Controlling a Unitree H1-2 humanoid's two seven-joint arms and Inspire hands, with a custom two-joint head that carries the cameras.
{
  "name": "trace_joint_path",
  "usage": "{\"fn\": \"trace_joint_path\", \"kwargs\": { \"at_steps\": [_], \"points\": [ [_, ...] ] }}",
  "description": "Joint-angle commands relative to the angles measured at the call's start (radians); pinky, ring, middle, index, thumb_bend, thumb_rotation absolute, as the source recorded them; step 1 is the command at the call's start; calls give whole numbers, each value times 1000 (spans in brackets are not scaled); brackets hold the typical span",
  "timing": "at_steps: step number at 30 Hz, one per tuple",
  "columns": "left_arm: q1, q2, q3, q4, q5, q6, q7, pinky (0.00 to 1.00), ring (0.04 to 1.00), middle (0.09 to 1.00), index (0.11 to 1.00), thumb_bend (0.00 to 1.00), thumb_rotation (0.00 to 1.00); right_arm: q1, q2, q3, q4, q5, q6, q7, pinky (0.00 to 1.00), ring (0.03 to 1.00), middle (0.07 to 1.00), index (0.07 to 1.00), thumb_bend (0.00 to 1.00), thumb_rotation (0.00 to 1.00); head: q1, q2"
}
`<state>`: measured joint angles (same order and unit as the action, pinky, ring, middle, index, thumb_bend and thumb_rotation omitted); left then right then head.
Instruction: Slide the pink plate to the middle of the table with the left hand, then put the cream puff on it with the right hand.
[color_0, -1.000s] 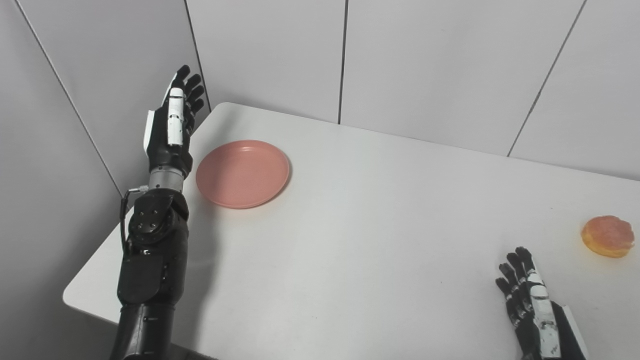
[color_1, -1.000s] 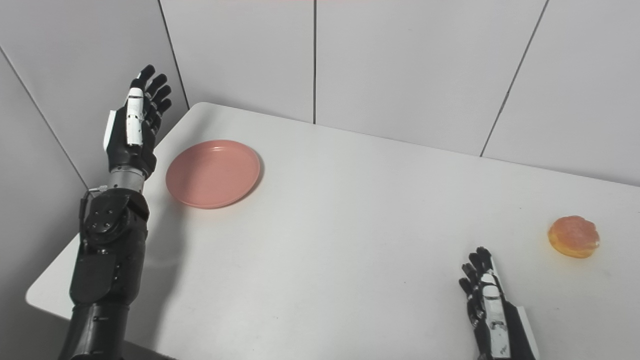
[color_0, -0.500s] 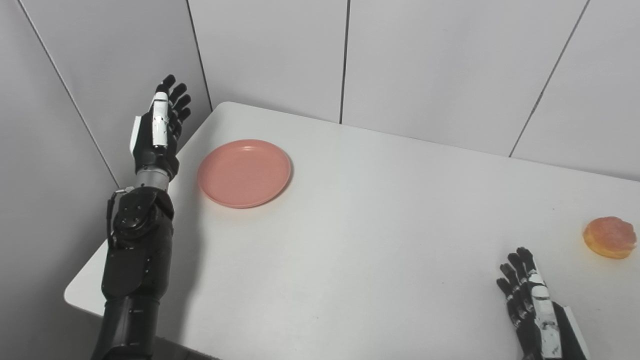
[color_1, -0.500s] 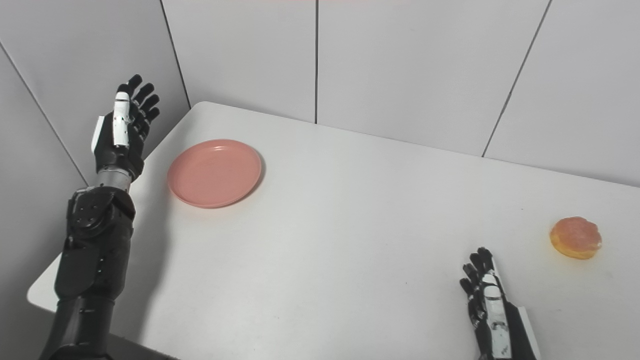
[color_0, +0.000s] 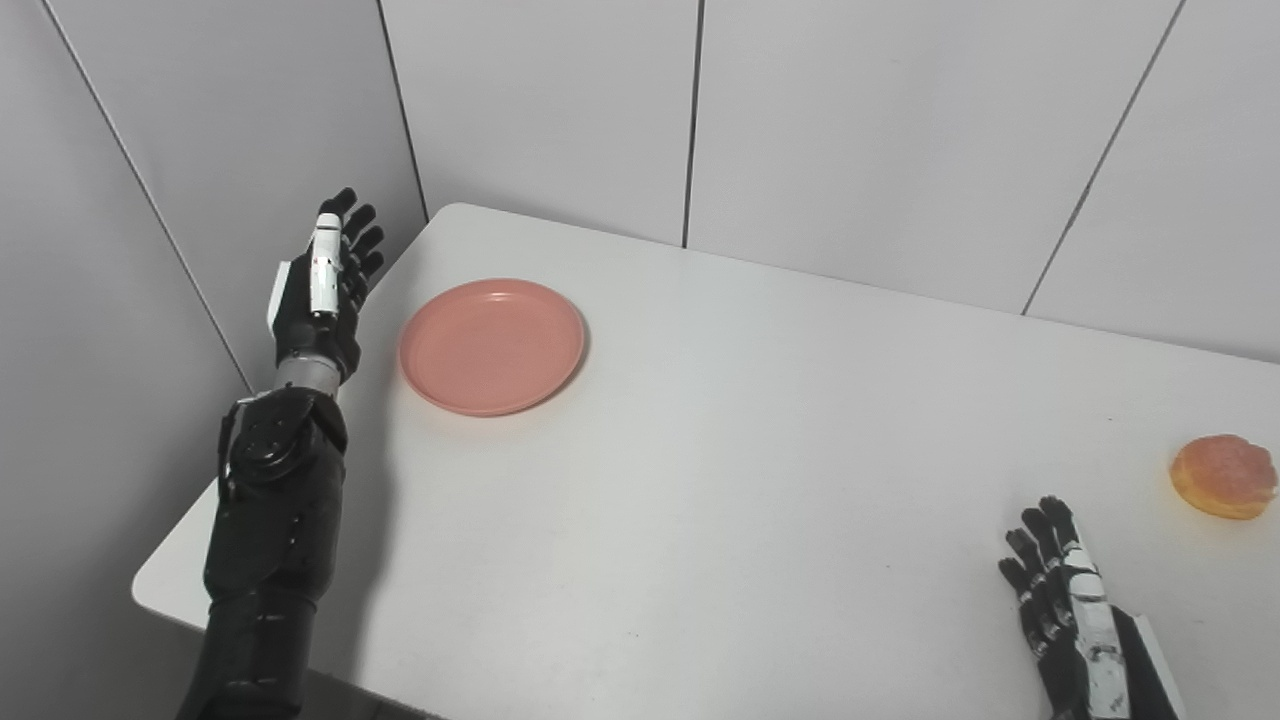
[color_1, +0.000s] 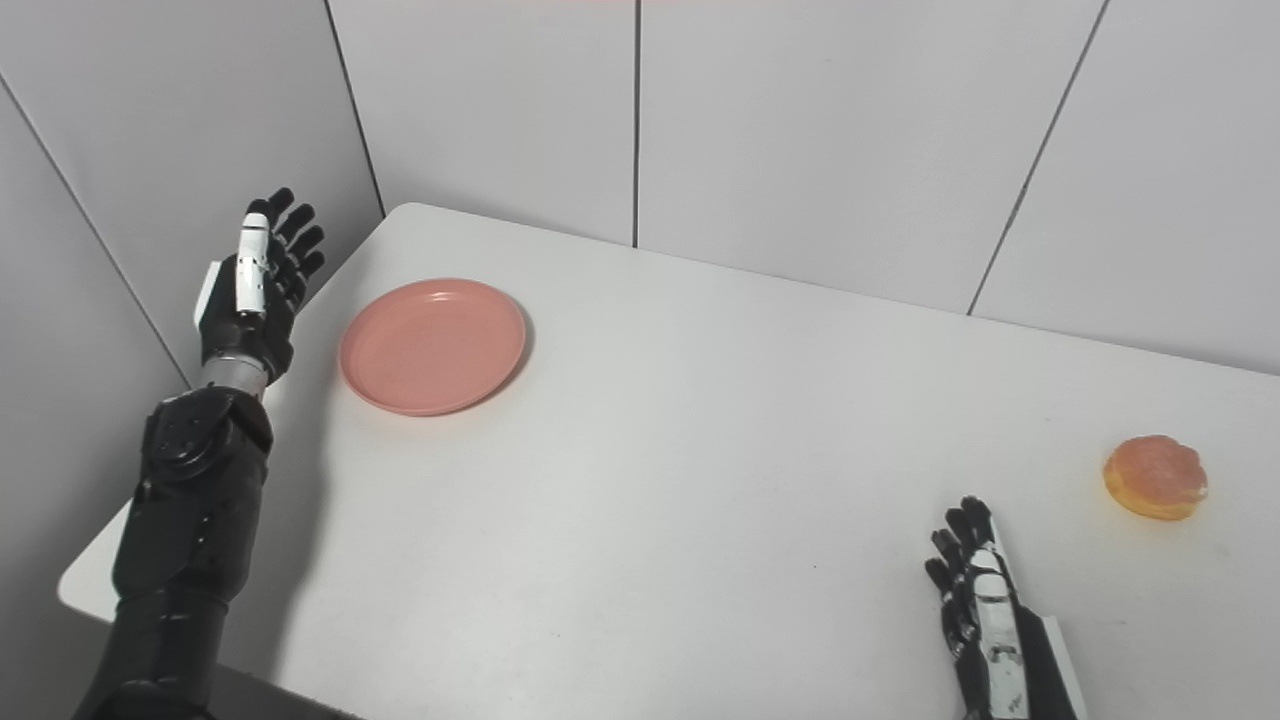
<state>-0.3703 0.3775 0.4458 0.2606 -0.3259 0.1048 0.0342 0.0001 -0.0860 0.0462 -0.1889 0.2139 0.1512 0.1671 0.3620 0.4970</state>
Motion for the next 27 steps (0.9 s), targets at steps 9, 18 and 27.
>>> {"fn": "trace_joint_path", "kwargs": {
  "at_steps": [9, 18, 27],
  "points": [
    [-32, 36, 10, 67, -14, -72, -32, 957, 931, 918, 908, 366, 1000, -18, -3, -7, -26, 6, -4, 6, 1000, 1000, 1000, 1000, 122, 1000, 1, 0],
    [-31, 25, 10, 127, -27, -116, -50, 964, 925, 911, 903, 353, 1000, -19, -1, -7, -27, 3, -6, 4, 1000, 1000, 1000, 1000, 125, 1000, 0, 0],
    [-41, 14, -5, 176, -35, -116, -60, 965, 928, 911, 884, 346, 1000, -17, -1, -8, -31, 3, -2, 4, 1000, 1000, 1000, 1000, 131, 1000, -2, 3]
  ]
}}
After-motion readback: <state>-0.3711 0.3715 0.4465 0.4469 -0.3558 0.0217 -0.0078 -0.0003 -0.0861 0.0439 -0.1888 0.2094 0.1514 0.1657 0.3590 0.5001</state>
